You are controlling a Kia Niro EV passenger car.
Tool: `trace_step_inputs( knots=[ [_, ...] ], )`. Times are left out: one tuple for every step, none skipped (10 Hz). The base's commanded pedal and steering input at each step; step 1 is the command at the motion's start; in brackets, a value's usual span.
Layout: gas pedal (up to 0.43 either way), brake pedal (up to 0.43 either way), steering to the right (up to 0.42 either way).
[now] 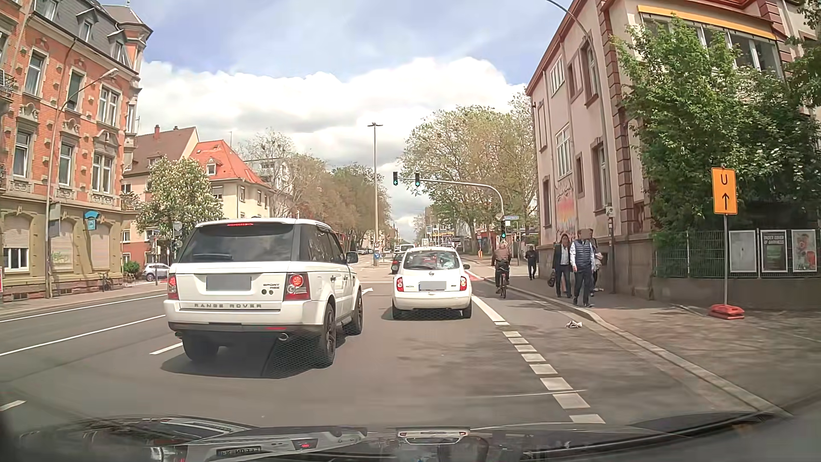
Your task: Follow the waypoints while adhering to traffic rules and regulations
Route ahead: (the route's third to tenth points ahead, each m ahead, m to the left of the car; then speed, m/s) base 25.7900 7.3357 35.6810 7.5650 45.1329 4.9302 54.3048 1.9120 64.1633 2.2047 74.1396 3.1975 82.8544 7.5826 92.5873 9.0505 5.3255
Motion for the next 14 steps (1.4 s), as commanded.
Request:
trace_step_inputs(
  knots=[
    [0.0,0.0,0.008],
    [0.0,0.0,0.007],
    [0.0,0.0,0.007],
    [0.0,0.0,0.007],
    [0.0,0.0,0.007],
    [0.0,0.0,0.007],
    [0.0,0.0,0.006],
    [0.0,0.0,0.005],
    [0.0,0.0,0.004],
    [0.0,0.012,0.003],
    [0.0,0.024,0.002],
    [0.0,0.055,0.002],
    [0.0,0.073,0.0],
    [0.0,0.104,-0.001]
  ],
)
